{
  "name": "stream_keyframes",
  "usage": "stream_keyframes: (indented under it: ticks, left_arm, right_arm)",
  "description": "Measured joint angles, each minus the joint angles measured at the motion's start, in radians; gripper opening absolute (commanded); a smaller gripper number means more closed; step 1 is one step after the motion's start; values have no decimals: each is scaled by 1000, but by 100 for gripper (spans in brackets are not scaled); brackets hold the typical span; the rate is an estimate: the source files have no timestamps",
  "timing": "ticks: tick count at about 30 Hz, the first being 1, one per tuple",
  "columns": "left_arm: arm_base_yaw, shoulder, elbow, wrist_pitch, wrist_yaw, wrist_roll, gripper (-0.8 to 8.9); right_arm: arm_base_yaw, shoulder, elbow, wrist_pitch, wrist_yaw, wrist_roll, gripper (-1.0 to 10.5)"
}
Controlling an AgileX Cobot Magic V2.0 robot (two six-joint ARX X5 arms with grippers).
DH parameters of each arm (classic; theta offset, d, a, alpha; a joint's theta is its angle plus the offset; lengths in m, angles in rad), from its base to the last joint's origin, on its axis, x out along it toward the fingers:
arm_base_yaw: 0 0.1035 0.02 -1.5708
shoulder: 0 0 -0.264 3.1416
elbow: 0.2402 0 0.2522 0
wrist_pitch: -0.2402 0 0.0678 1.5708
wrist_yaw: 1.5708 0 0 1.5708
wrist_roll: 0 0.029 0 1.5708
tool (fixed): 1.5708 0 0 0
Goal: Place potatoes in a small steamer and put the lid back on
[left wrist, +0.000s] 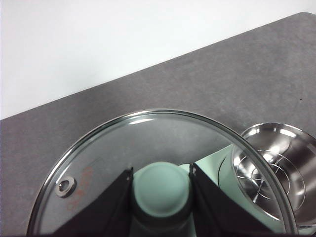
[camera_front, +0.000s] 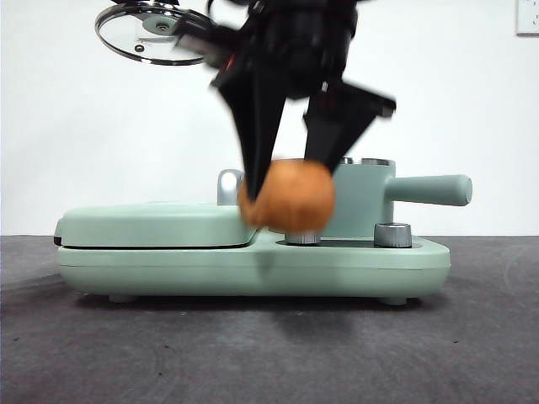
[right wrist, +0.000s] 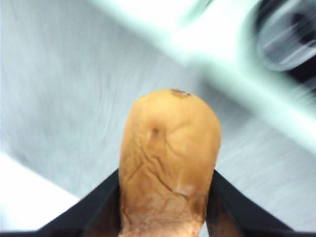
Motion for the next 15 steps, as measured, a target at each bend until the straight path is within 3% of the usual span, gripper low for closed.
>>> stream_keyframes:
  ticks: [7,15]
  left_arm:
    - [0,0,0,0,0,0,14]
    - [0,0,0,-8,0,0,14]
  right_arm:
    - [-178,26,241,-71,37,-78,79]
    - [-348,211,563,-180,54,-117,80]
